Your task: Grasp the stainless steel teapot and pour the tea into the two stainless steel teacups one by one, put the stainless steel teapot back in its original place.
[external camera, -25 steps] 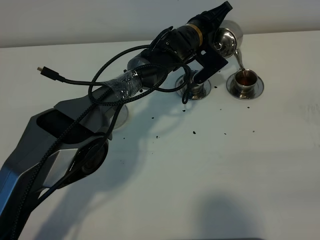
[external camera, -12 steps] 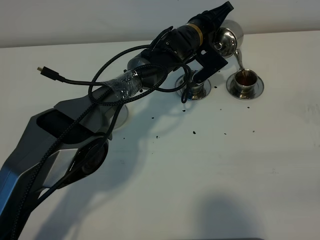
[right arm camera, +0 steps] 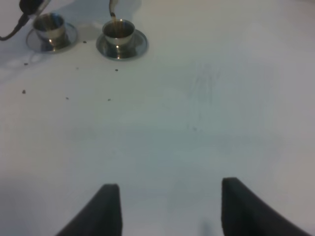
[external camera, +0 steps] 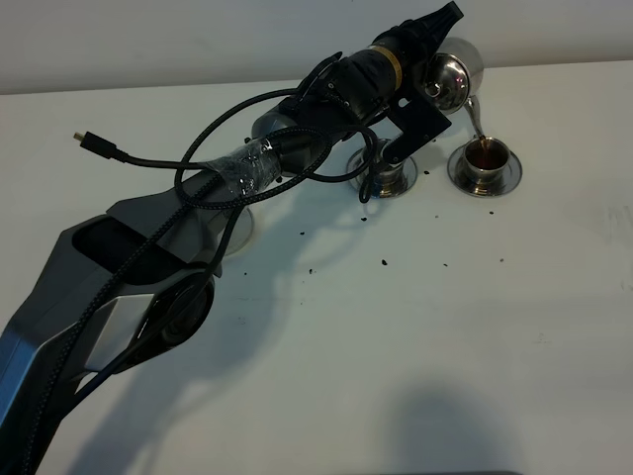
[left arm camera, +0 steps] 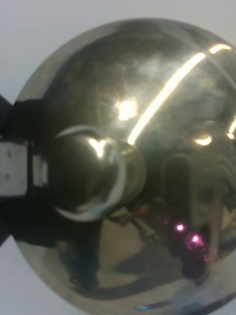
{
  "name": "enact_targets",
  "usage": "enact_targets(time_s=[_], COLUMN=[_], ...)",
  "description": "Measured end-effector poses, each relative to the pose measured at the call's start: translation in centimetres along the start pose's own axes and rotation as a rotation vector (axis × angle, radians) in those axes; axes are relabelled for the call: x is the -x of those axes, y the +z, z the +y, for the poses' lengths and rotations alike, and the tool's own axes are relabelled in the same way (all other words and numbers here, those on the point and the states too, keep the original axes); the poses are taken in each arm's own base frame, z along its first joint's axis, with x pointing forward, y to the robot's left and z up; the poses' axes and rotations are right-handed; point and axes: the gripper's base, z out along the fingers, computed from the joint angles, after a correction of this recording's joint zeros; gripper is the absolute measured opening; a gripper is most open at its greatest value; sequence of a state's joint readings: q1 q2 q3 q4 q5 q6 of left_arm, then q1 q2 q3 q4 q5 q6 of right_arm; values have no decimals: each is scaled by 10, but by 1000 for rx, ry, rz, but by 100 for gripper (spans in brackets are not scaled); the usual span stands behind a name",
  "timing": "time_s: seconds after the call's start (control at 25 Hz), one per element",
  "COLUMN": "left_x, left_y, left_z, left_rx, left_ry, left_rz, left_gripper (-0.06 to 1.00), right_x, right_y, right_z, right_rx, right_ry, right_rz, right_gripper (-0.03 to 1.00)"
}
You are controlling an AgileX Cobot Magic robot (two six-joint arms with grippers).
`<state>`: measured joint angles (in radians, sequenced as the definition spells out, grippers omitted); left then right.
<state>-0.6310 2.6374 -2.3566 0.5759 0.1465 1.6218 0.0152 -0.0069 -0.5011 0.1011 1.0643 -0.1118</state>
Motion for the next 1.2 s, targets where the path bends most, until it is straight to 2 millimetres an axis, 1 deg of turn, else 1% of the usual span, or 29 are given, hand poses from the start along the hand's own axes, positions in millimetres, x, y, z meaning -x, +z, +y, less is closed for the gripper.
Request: enact_targets(time_s=[0.16,0.88,1.0,1.2], left_x=[0,1,-7,-30], left_y=[0,-3,-11,-43], left_z=[-4,-19,-14,14], left_rx=[-40,-222,-261,-312], left_ry=[-21,-424,-531,-778], left_rz=[-5,17,47,131], left_gripper=[23,23,23,23], right_x=[0,0,0,0], right_y=[0,0,0,0], right_z=[0,0,0,0], right_rx=[0,0,0,0], right_ry=[0,0,0,0], right_rz=[0,0,0,0], right_gripper=[44,44,44,44])
